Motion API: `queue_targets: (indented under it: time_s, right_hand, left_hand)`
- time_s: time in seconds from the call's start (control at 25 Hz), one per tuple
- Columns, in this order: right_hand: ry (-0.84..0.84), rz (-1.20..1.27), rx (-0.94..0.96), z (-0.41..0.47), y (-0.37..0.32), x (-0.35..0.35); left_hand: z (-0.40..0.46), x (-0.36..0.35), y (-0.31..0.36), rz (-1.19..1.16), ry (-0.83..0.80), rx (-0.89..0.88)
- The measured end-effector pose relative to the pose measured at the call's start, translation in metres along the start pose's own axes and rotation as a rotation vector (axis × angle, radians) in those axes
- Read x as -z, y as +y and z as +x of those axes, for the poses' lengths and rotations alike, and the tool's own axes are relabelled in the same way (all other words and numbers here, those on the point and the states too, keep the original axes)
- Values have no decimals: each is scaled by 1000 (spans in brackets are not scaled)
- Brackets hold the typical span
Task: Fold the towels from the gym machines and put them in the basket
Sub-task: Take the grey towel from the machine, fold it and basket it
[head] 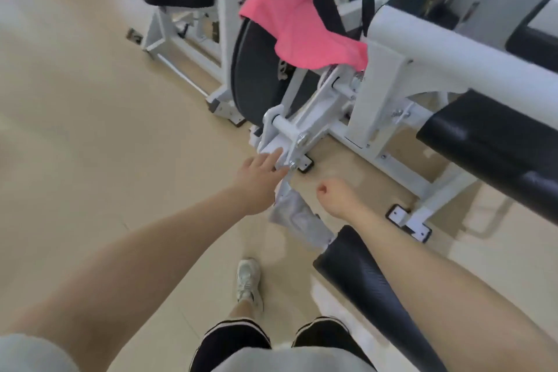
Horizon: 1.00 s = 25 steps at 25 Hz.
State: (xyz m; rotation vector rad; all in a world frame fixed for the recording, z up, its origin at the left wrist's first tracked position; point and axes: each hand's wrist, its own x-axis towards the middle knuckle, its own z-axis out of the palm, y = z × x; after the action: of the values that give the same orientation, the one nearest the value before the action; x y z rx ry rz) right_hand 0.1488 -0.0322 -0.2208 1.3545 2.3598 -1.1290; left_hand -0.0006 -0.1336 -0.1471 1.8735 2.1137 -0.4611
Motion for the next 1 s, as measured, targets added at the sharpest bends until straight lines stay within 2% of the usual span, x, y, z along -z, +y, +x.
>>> queue_targets:
  time_s: [0.08,0.12,0.28,0.36,0.44,0.56,0.8,0.88,1.0]
  right_hand:
    - [-6,0,-118,24,-1,-23]
    - [-5,-10,-154,32,-1,-34]
    - [-17,-2,-271,65,-16,-72]
    - [-63,-6,-313,80,-25,-88]
    - [-70,-47,-374,91,-32,-102]
    - [33,-119,-453,100,-35,-116]
    - [104,-71,-442,98,-11,-117]
    - [207,-51,-414,89,-9,-115]
    - [485,106,-339,57,-13,-100]
  left_hand:
    - [32,-9,-38,216,146,-179]
    - [44,-14,-52,263,157,-223]
    - [75,-48,-90,296,-60,-400]
    - [85,-58,-107,263,-74,-455]
    - [93,-65,-117,201,-56,-492]
    - [95,-64,-121,191,-73,-532]
    - [97,-53,-119,202,-135,-550]
    - [96,-49,-117,184,-152,-531]
    - [90,-48,-109,182,-197,-475]
